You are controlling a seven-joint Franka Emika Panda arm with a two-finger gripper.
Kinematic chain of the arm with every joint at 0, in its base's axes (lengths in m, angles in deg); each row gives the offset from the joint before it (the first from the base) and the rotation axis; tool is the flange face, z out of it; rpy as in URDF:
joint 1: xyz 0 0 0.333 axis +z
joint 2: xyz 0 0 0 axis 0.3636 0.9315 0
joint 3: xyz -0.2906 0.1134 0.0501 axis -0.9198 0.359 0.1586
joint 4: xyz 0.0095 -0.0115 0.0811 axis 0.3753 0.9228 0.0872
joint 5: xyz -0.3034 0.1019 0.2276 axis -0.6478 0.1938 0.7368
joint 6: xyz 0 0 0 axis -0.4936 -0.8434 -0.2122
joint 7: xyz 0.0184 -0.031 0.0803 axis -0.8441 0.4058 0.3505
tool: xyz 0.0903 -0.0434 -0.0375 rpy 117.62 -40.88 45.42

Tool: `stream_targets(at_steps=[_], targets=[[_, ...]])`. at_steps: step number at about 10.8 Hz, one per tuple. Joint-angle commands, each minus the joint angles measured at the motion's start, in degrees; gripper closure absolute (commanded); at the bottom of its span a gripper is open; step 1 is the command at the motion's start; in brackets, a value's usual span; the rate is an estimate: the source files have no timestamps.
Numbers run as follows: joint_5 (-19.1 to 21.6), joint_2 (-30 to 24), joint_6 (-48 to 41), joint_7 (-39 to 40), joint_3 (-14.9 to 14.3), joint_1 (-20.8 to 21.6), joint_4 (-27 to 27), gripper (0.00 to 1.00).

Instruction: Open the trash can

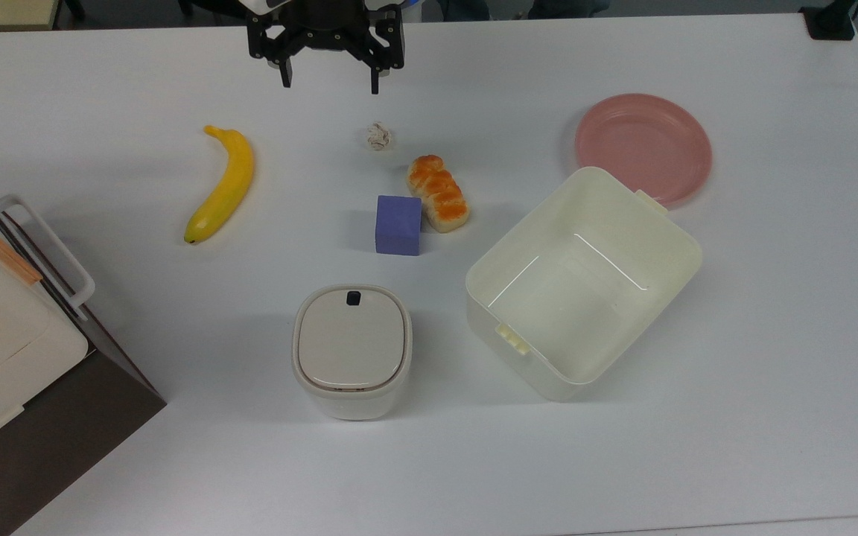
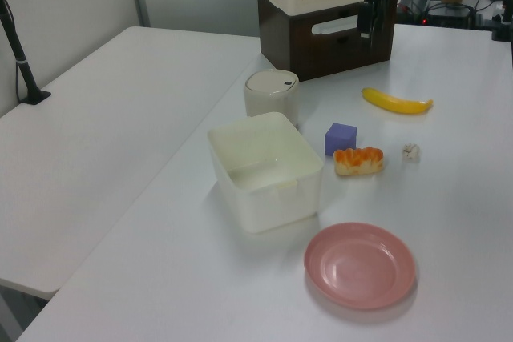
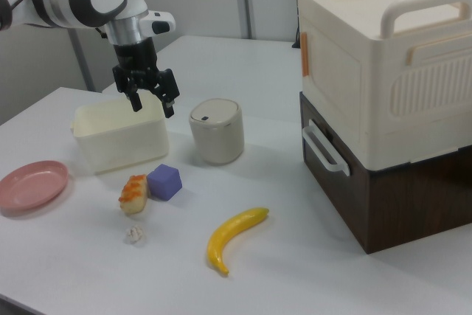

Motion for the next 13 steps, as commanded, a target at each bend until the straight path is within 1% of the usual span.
stream_targets(at_steps=[1, 10, 13], targets=[[-0.12, -0.68, -0.90, 2.97, -1.30, -1.14, -0.31, 0.00], [-0.03, -0.77, -1.07, 3.08, -1.31, -1.06, -0.22, 0.00], [-0.03, -0.77, -1.07, 4.83, -1.40, -1.06, -0.22, 0.00]])
